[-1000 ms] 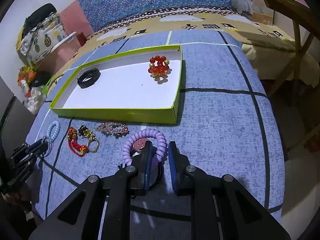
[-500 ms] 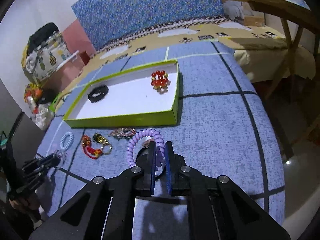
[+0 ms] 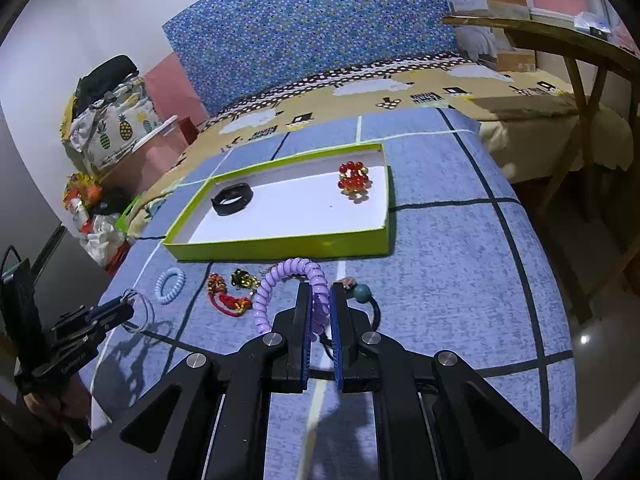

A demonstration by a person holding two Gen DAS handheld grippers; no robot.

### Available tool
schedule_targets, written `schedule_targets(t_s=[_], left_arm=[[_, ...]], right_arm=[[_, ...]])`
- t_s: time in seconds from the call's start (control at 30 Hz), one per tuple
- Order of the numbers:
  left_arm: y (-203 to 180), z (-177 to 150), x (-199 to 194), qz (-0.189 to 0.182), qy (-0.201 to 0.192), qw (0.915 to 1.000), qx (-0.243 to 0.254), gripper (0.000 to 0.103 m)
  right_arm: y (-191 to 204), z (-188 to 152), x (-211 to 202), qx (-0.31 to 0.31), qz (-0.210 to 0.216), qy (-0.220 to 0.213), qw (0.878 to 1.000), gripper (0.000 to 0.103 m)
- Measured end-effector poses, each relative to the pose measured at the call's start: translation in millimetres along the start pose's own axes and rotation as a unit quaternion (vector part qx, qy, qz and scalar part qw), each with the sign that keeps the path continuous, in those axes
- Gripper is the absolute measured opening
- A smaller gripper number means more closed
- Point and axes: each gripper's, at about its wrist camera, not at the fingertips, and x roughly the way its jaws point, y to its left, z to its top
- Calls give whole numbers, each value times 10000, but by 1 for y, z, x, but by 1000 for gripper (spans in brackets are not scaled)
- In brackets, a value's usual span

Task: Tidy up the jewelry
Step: 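Carry the grey cable ring and lavender hair tie over the green box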

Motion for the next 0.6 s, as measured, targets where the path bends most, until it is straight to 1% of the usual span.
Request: schedule_targets(t_s=[0.27, 0.4, 0.6], left_arm=[[3, 24, 4, -3, -177, 9998, -34, 16], [7, 38, 13, 8, -174, 9998, -66, 16], [12, 59, 34, 43, -107, 9999, -65, 16]], right_arm=[[9, 13, 2, -80, 25, -111, 9999, 8], [7, 25, 10, -41, 50, -136, 9999, 8], [3, 44, 26, -58, -38, -143, 9999, 8]])
